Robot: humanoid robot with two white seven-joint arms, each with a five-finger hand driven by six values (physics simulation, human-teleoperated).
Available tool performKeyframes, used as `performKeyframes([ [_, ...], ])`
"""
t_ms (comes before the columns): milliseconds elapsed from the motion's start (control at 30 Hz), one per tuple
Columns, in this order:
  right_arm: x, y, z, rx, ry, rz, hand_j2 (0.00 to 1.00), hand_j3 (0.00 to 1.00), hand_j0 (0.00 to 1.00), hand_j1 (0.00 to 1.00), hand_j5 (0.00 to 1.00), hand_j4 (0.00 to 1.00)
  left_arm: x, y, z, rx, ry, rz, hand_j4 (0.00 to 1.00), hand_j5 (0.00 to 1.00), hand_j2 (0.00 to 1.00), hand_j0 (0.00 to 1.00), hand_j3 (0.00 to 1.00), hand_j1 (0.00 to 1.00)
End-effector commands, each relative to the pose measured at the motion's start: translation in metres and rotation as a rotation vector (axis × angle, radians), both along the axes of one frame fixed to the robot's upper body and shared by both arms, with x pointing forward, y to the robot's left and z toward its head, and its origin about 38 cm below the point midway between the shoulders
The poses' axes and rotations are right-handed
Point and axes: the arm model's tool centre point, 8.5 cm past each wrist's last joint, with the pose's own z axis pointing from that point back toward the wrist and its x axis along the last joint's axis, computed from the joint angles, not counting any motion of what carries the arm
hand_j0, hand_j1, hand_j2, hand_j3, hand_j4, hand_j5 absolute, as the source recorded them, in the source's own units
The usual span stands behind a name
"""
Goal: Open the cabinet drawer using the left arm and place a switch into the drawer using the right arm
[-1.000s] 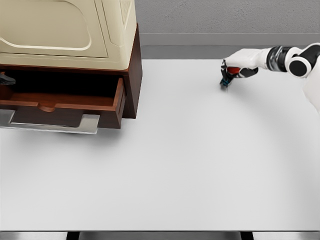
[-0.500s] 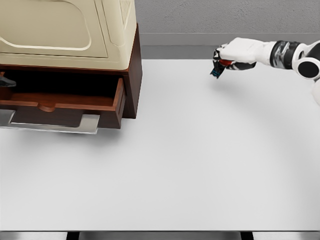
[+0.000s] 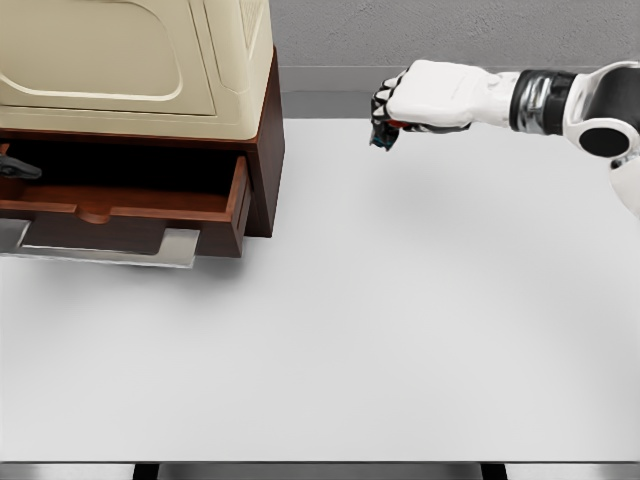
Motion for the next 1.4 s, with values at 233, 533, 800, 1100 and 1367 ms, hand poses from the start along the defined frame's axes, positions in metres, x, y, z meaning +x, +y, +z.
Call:
performKeyframes([
  [233, -0.043, 0.047, 0.021, -0.001, -0.072, 0.194, 0.44, 0.44, 0.44, 0.44, 0.44, 0.44, 0.000, -0.003, -0.001, -0.010, 0.006, -0.006, 0.94, 0.94, 0.94, 0.94, 0.94, 0.94],
  [533, -0.068, 0.082, 0.029, -0.046, -0.108, 0.328, 0.44, 0.44, 0.44, 0.44, 0.44, 0.44, -0.001, -0.003, -0.003, -0.011, 0.009, -0.012, 0.94, 0.94, 0.94, 0.94, 0.94, 0.94],
  [800, -0.079, 0.115, 0.048, -0.031, -0.130, 0.424, 0.45, 0.45, 0.45, 0.45, 0.45, 0.45, -0.001, -0.003, -0.005, -0.011, 0.014, -0.013, 0.94, 0.94, 0.94, 0.94, 0.94, 0.94],
  [1100, -0.097, 0.154, 0.073, -0.009, -0.147, 0.547, 0.45, 0.45, 0.45, 0.45, 0.45, 0.45, -0.002, -0.002, -0.007, -0.011, 0.021, -0.011, 0.94, 0.94, 0.94, 0.94, 0.94, 0.94],
  [1367, -0.107, 0.187, 0.098, 0.022, -0.176, 0.622, 0.45, 0.45, 0.45, 0.45, 0.45, 0.45, -0.004, -0.003, -0.010, -0.013, 0.021, -0.025, 0.94, 0.94, 0.94, 0.94, 0.94, 0.94],
])
